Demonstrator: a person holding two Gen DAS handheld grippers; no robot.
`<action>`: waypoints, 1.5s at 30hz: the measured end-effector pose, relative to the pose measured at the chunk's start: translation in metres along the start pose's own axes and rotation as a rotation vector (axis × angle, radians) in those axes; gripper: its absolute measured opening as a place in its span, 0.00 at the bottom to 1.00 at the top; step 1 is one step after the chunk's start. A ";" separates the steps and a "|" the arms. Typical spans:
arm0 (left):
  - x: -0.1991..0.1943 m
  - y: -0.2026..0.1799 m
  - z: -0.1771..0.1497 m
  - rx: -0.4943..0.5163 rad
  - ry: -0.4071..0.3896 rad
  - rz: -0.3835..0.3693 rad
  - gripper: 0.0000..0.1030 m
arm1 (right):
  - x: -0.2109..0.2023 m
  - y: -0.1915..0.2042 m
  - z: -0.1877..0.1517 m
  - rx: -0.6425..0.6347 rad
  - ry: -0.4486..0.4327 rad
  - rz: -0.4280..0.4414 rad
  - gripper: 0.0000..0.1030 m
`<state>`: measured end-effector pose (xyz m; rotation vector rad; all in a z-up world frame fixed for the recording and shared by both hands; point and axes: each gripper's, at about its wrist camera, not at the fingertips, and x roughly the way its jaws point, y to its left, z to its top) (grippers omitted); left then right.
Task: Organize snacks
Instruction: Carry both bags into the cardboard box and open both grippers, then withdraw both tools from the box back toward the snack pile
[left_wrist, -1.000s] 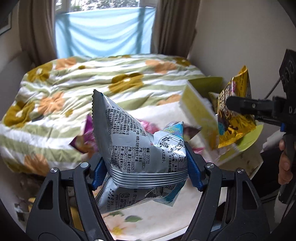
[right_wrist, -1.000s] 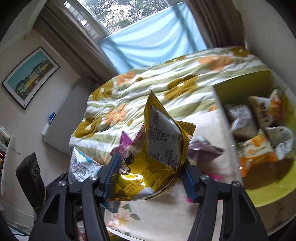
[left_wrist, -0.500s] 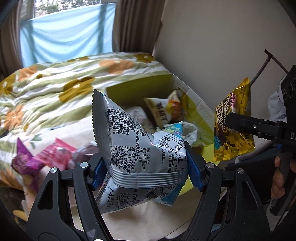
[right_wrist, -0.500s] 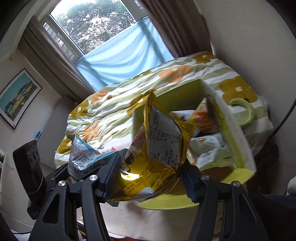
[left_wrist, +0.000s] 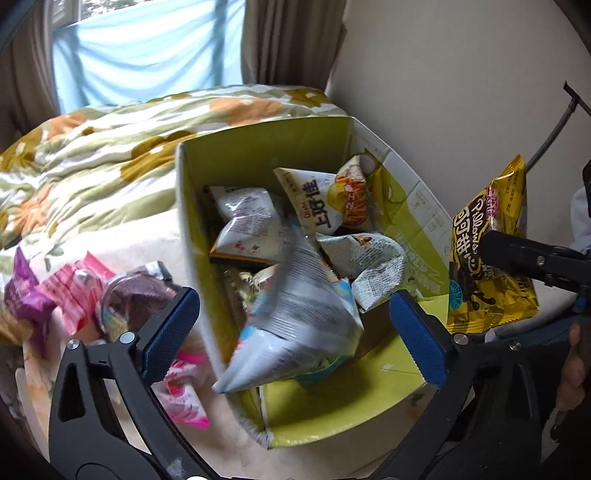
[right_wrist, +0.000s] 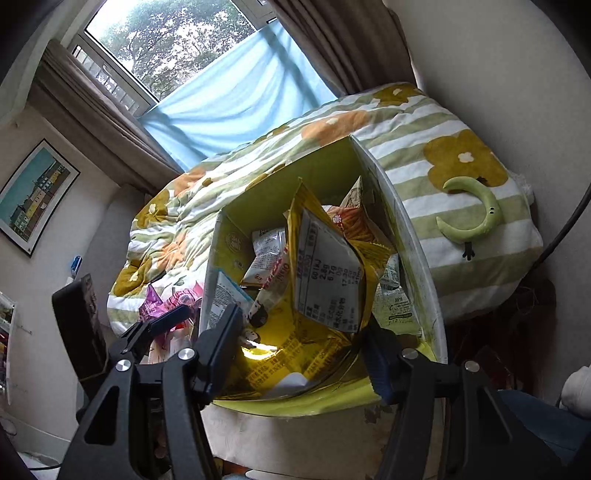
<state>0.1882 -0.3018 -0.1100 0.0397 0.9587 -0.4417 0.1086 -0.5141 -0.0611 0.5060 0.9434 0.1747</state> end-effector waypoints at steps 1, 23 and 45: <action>-0.005 0.002 -0.002 -0.013 -0.006 0.005 0.99 | 0.001 -0.001 -0.001 -0.003 0.002 0.006 0.55; -0.051 0.023 -0.037 -0.167 -0.007 0.101 0.99 | 0.040 -0.018 -0.013 -0.159 0.019 -0.109 0.70; -0.110 0.044 -0.071 -0.212 -0.047 0.196 0.99 | 0.006 0.012 -0.018 -0.238 -0.047 0.010 0.98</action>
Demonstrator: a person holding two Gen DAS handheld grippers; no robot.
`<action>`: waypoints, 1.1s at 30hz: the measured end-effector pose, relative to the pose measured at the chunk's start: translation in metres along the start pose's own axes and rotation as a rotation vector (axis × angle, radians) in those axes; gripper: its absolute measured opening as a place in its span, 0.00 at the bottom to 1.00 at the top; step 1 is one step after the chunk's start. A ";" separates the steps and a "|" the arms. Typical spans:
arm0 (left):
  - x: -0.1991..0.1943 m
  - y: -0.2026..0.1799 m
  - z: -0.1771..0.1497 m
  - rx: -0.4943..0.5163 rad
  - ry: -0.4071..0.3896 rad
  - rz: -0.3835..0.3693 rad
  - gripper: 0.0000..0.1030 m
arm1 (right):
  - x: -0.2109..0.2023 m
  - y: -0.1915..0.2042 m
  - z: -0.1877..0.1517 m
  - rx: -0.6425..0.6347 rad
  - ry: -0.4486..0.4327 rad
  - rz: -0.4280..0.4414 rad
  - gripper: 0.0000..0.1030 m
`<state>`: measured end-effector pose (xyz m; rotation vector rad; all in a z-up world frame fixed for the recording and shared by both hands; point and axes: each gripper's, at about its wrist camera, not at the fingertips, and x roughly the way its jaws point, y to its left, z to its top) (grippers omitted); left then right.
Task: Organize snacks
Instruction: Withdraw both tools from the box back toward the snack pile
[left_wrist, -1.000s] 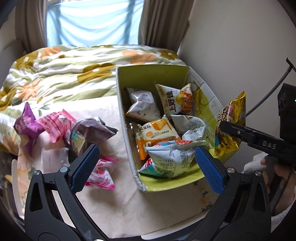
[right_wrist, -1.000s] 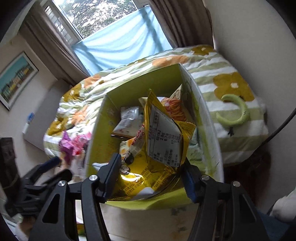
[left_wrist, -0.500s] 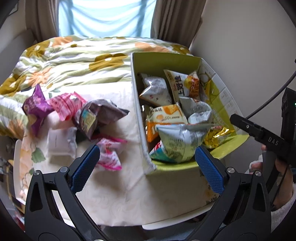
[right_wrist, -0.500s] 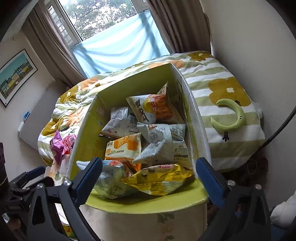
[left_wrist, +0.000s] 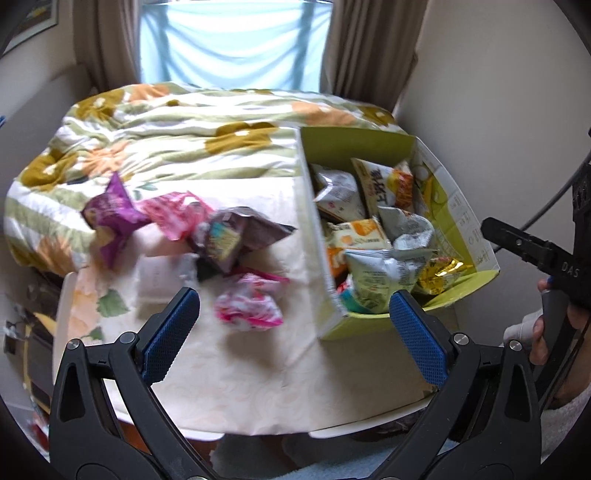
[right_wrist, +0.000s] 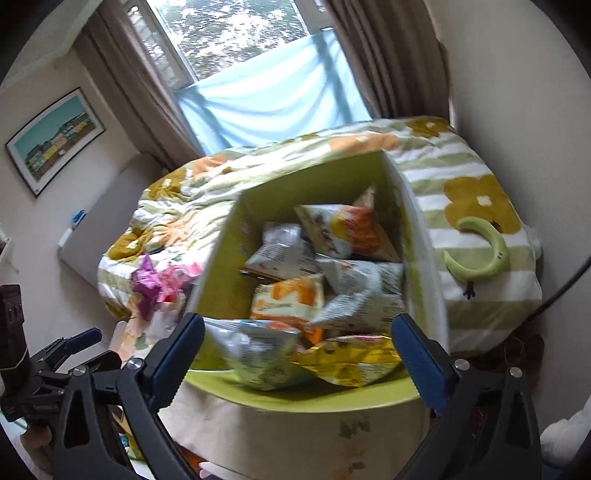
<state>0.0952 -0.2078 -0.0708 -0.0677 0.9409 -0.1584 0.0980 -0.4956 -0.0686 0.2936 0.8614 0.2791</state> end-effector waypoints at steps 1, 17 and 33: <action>-0.005 0.008 -0.001 -0.009 -0.005 0.004 0.99 | -0.002 0.007 0.001 -0.006 -0.005 0.014 0.98; -0.011 0.121 -0.008 0.039 0.014 -0.040 0.99 | 0.017 0.108 -0.030 0.011 0.033 0.017 0.98; 0.074 0.173 0.010 0.478 0.182 -0.185 0.99 | 0.081 0.178 -0.074 0.194 0.067 -0.175 0.98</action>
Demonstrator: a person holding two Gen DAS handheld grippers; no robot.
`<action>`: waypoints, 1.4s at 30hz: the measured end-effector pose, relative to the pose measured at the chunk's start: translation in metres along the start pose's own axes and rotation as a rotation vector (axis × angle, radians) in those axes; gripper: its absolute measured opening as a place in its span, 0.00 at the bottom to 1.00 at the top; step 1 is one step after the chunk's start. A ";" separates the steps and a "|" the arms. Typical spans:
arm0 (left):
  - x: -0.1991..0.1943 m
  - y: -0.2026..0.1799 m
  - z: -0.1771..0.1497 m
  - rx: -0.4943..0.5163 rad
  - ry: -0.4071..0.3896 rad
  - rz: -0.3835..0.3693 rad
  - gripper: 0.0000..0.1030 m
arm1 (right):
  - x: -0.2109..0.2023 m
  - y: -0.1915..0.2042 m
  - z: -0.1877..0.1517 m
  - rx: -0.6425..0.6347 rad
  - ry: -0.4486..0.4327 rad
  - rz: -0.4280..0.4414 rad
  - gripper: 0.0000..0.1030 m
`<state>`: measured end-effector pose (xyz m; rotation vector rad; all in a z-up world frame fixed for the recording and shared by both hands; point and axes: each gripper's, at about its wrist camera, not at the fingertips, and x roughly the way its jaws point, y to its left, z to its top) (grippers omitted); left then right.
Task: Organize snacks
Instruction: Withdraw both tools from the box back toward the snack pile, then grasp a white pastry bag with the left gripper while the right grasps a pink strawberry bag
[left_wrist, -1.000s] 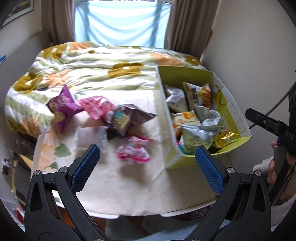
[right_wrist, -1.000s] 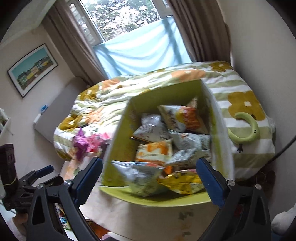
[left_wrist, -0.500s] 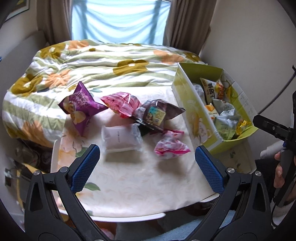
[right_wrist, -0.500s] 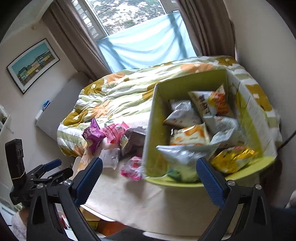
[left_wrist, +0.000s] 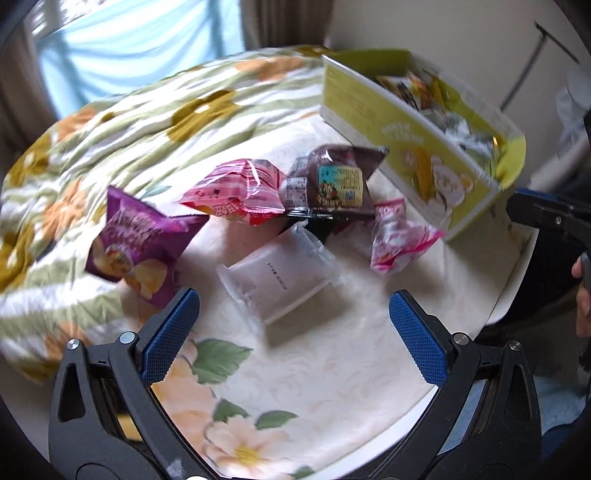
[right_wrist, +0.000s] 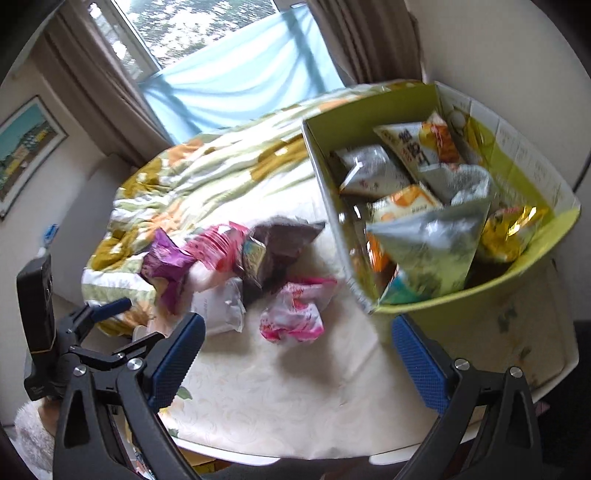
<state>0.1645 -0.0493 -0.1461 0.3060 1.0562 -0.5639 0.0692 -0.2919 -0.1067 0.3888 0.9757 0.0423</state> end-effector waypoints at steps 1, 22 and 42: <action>0.007 0.001 0.001 0.044 0.009 -0.011 0.99 | 0.005 0.002 -0.003 0.011 0.004 -0.016 0.98; 0.122 0.002 0.010 0.462 0.147 -0.161 0.85 | 0.107 0.031 -0.034 0.017 0.020 -0.203 0.98; 0.112 0.016 -0.008 0.361 0.169 -0.180 0.65 | 0.147 0.039 -0.021 -0.123 0.045 -0.238 0.91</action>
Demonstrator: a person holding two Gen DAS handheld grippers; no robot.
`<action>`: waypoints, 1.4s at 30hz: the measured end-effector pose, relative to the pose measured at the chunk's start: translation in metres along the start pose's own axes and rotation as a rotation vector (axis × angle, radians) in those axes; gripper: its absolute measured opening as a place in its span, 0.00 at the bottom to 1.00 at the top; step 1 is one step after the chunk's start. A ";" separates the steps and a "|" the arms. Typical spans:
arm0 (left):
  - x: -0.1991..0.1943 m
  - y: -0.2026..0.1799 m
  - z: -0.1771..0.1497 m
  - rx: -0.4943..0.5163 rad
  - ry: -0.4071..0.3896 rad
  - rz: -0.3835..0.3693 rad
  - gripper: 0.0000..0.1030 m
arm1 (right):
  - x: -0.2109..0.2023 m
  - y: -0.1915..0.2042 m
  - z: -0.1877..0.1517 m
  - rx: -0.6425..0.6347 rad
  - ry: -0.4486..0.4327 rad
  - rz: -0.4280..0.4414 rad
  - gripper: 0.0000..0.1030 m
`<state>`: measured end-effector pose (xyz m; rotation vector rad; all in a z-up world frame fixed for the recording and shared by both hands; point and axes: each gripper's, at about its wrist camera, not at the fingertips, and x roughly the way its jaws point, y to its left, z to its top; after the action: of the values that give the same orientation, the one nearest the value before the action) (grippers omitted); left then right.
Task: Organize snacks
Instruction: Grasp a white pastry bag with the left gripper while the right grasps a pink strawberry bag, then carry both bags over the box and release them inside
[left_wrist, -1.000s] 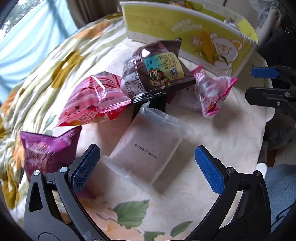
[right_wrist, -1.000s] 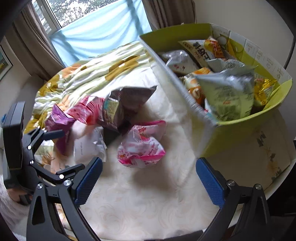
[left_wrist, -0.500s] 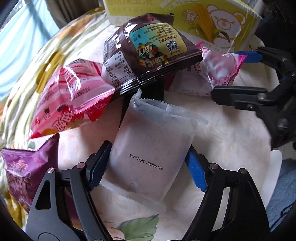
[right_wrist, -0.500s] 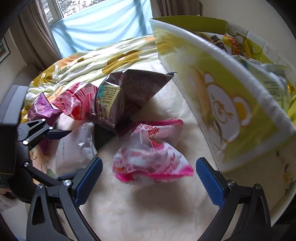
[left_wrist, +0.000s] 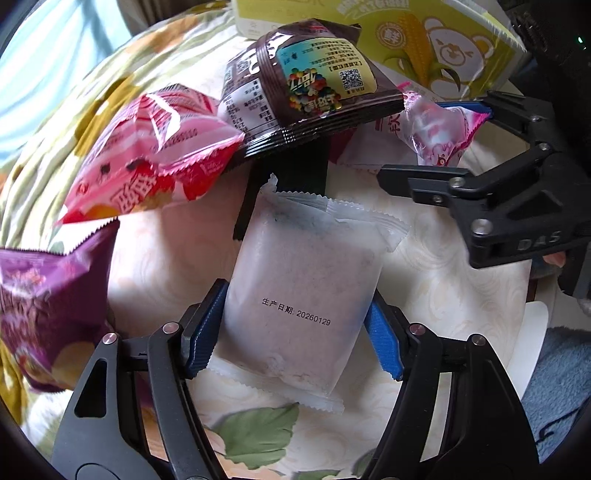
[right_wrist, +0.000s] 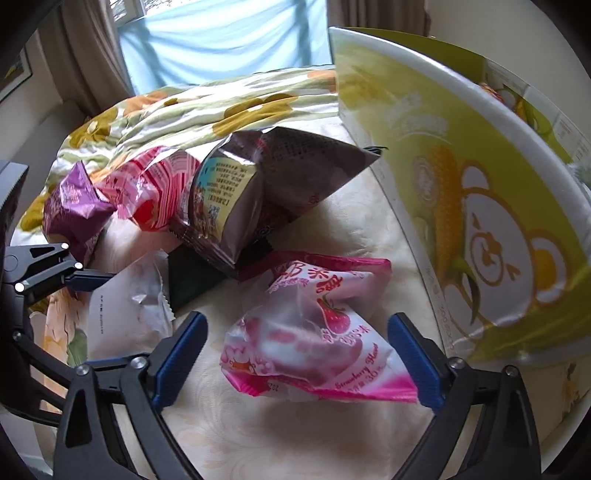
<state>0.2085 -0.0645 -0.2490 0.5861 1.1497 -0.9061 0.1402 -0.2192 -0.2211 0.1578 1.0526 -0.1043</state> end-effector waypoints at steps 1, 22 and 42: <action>-0.001 0.001 -0.001 -0.008 -0.004 -0.002 0.65 | 0.002 0.001 0.000 -0.009 0.004 -0.003 0.88; -0.032 0.015 -0.023 -0.305 -0.078 -0.090 0.63 | -0.005 -0.004 -0.007 -0.034 0.041 -0.020 0.56; -0.154 -0.022 0.026 -0.395 -0.329 -0.054 0.63 | -0.140 -0.020 0.020 0.007 -0.126 0.104 0.55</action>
<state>0.1825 -0.0503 -0.0945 0.0793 1.0104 -0.7586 0.0850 -0.2412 -0.0911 0.2093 0.9164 -0.0235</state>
